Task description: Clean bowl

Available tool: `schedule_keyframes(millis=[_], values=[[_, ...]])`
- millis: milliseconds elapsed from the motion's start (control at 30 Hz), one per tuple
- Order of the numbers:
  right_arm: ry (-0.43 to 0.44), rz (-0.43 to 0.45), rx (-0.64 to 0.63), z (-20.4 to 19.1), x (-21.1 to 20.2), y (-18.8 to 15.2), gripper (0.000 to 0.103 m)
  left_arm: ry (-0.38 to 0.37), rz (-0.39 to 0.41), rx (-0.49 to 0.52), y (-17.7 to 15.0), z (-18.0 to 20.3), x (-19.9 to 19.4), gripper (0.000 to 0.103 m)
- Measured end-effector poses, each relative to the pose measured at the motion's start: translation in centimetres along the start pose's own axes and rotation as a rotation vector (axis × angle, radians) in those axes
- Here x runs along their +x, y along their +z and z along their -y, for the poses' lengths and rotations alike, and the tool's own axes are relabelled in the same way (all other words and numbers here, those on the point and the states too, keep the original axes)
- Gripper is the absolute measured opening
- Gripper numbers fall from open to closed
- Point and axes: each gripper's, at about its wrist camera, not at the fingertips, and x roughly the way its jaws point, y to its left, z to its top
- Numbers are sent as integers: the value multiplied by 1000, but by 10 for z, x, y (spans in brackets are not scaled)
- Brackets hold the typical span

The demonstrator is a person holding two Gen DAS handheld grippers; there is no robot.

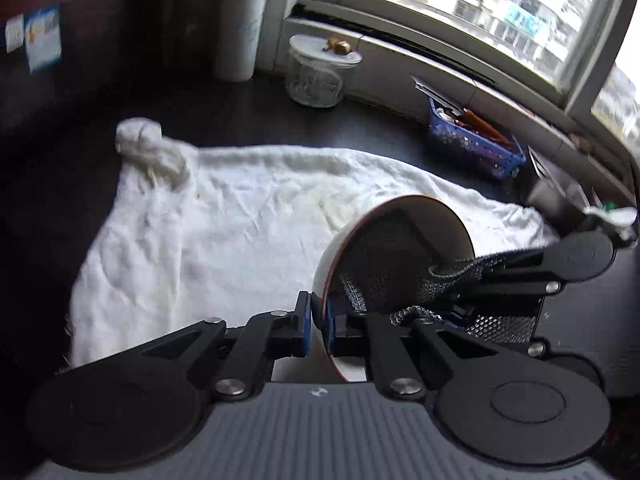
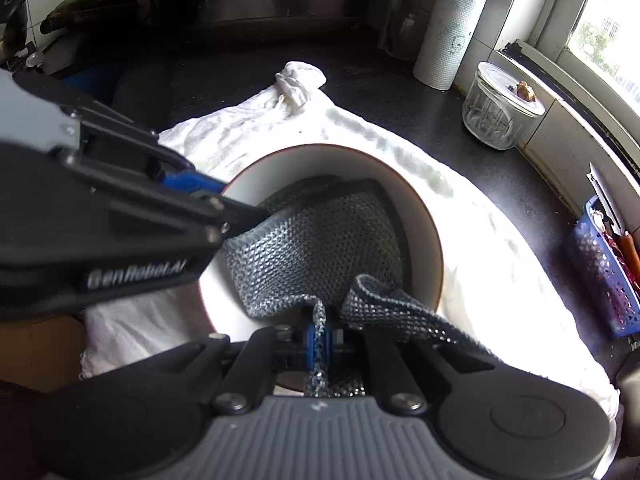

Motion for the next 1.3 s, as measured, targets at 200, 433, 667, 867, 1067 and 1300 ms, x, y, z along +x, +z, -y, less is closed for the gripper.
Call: schedule_keyframes(millis=[200, 433, 667, 867, 1067, 1300], values=[[48, 11, 96, 10, -2, 3, 4, -214, -53, -567, -20, -52, 20, 14], [6, 8, 99, 16, -2, 6, 4, -328, -105, -778, -35, -51, 42, 15], [-19, -1, 104, 22, 0, 5, 7, -302, -143, -709, -28, -45, 43, 15], [-29, -2, 51, 15, 0, 1, 6, -3, -50, -56, 8, 11, 14, 18], [6, -8, -11, 1, 2, -2, 6, 90, -30, 362, 14, 53, 9, 11], [-4, -14, -30, -1, 5, -7, 5, -77, -109, -85, 12, 0, 13, 10]])
